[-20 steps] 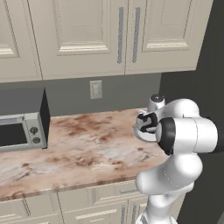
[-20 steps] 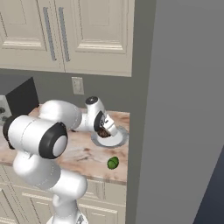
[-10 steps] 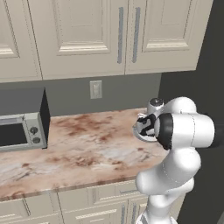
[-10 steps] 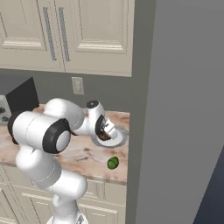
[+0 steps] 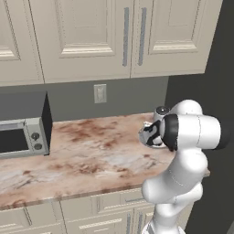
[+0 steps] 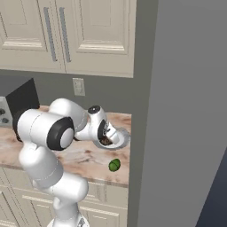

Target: Pick the avocado and bread from the counter and place them on the plate. Then pick the jam from the cabinet and place it next to the plate. Lastly close the cabinet door.

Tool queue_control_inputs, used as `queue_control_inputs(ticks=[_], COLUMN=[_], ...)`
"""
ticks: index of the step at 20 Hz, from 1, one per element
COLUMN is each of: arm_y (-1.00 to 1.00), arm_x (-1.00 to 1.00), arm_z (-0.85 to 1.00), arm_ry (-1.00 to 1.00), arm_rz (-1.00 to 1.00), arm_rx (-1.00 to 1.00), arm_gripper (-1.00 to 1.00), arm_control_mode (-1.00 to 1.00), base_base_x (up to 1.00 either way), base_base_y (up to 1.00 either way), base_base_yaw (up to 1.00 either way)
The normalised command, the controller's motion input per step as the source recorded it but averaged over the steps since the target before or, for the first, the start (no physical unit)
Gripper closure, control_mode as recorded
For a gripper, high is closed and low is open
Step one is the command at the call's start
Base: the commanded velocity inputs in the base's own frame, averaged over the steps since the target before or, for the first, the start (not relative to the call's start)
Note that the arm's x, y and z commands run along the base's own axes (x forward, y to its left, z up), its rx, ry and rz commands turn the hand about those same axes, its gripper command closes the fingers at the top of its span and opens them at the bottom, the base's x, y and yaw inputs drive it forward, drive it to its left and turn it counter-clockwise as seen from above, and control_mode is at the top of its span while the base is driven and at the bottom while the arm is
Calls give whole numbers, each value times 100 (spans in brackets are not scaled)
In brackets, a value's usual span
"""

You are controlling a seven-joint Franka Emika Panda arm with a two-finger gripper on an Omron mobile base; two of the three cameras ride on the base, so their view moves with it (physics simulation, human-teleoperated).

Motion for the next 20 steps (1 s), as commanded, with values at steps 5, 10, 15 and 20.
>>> queue_control_inputs(ticks=[5, 10, 15, 20], arm_y=[0, 0, 0, 0], arm_x=[5, 7, 0, 0], arm_z=[-18, -15, -2, 13], arm_ry=[0, 0, 0, -1], arm_rz=[0, 0, 0, 0], arm_rx=[0, 0, 0, 0], arm_gripper=[100, -100, -100, -100], arm_control_mode=[-100, -100, -100, -100], base_base_x=[0, 0, 0, 0], base_base_y=[0, 0, 0, 0], base_base_yaw=[0, 0, 0, 0])
